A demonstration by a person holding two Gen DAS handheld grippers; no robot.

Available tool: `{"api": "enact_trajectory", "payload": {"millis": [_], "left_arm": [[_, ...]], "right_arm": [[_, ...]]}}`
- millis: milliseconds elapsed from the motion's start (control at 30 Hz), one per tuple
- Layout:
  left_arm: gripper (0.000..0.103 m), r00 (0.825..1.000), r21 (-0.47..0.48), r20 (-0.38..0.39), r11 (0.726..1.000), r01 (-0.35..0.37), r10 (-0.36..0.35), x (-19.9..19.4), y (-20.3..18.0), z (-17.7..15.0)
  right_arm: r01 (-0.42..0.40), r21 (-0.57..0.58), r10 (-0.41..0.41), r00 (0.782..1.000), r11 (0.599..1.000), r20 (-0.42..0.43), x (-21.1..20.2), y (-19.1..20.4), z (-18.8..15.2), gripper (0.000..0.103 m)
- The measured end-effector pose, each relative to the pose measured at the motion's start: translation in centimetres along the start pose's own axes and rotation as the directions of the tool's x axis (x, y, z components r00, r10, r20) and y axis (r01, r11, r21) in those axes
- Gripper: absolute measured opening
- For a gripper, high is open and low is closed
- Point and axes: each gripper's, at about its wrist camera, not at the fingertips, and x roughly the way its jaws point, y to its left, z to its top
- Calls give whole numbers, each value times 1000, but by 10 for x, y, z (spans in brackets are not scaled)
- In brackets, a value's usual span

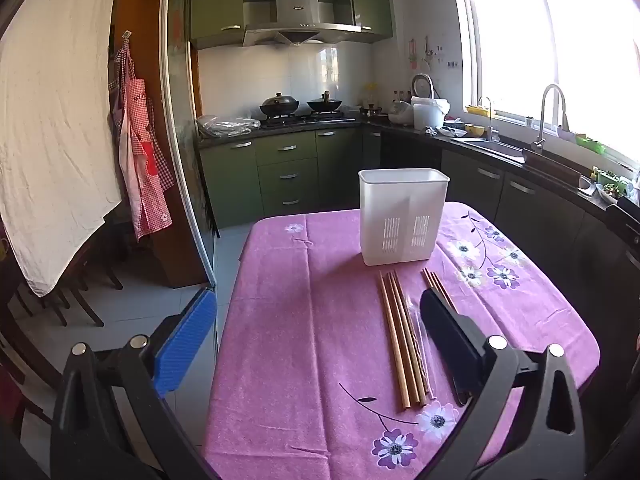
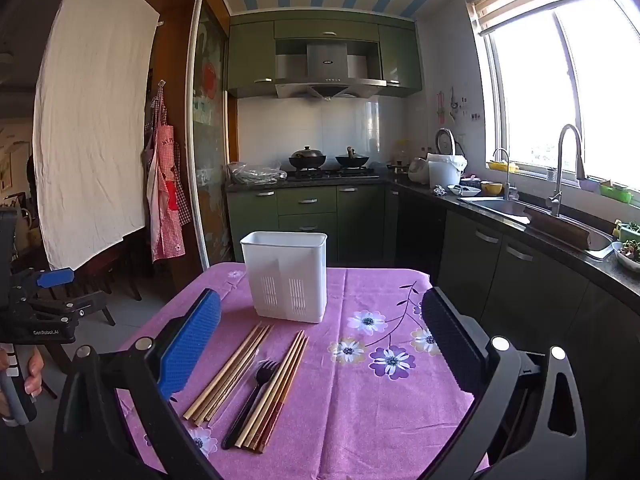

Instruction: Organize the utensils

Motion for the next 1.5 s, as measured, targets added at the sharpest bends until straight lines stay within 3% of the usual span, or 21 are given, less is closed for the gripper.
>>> {"api": "enact_trajectory", "payload": {"millis": [1500], "left_arm": [[97,1000,-5,-7,1000,21,-21,4,-3,-5]], "right_arm": [[-5,7,5,1000,1000,-2,10,2,-3,99]]}}
